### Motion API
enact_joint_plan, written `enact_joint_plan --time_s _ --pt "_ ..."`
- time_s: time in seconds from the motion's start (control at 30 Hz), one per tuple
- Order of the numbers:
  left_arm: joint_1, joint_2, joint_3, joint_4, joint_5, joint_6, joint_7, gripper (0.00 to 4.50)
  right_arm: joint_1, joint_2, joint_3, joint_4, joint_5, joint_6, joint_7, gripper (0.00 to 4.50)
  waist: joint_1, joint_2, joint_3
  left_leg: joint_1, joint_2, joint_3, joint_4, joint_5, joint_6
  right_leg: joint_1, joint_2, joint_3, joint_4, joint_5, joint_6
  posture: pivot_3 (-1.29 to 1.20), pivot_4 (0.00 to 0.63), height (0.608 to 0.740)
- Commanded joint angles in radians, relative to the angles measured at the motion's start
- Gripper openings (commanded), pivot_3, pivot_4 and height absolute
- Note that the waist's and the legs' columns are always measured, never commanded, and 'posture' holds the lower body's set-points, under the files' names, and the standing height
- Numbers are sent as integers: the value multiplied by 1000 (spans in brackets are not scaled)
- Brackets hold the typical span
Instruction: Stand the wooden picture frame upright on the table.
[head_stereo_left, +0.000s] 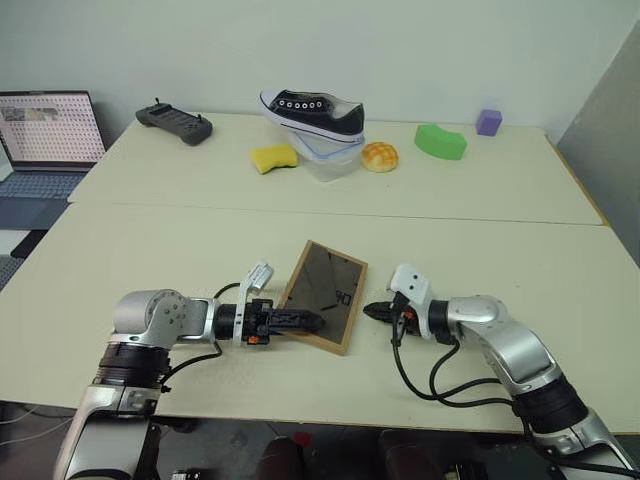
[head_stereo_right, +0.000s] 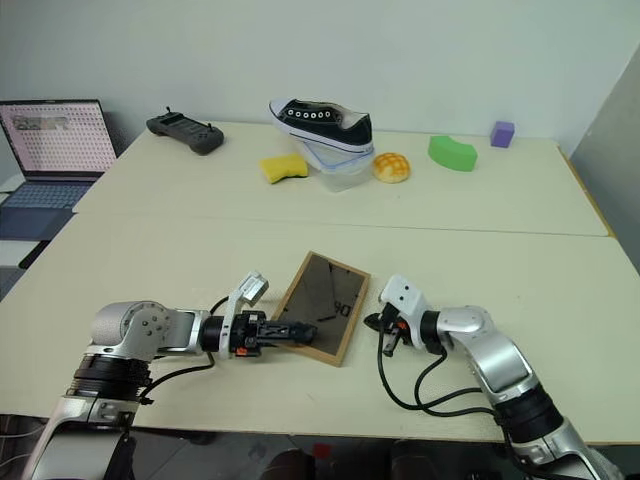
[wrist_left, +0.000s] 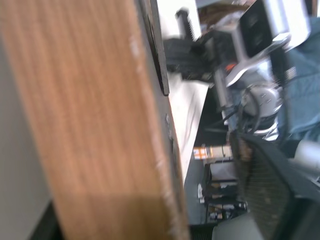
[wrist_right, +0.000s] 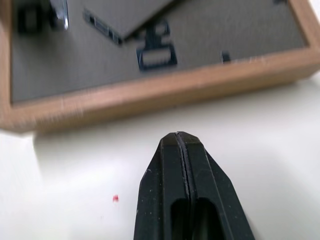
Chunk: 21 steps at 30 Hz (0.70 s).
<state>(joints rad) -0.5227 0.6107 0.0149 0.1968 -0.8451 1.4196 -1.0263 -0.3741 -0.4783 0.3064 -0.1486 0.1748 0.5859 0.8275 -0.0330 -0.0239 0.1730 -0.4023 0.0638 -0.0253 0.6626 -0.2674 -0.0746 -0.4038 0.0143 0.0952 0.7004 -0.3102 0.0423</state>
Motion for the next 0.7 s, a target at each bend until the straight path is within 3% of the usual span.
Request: enact_joint_plan --time_s 0.03,0.17,0.3,0.4,0.53,0.7 --pt "-4 1 54 -37 -45 31 5 2480 -2 -29 -35 13 -13 -34 -4 0 0 0 0 0 0 0 0 0 0 0 0 0 0 0 0 0 150 740" --pt "-11 -21 97 -79 -84 81 39 1542 -32 -77 -111 -4 6 -10 -14 0 1 0 0 0 0 0 0 0 0 0 0 0 0 0 0 0 150 740" --pt "-24 -39 136 -110 -111 115 72 1419 -105 -88 -224 -67 113 130 -15 0 1 0 0 0 0 0 0 0 0 0 0 0 0 0 0 0 150 740" --pt "-71 -95 191 -110 -114 98 137 1419 -210 -79 -303 -128 270 307 10 474 0 0 1 0 0 0 0 0 0 0 0 0 1 0 0 0 150 740" --pt "-108 -159 229 -179 -132 33 184 1419 -359 8 -408 -109 444 494 -46 1602 -1 0 1 0 1 -1 0 0 0 0 0 0 0 0 0 0 150 740" --pt "-97 -210 223 -309 -127 -76 229 1419 -465 53 -415 -21 478 539 -92 2615 0 0 1 -1 0 0 -1 0 -1 -1 -1 0 -1 0 0 0 150 740"
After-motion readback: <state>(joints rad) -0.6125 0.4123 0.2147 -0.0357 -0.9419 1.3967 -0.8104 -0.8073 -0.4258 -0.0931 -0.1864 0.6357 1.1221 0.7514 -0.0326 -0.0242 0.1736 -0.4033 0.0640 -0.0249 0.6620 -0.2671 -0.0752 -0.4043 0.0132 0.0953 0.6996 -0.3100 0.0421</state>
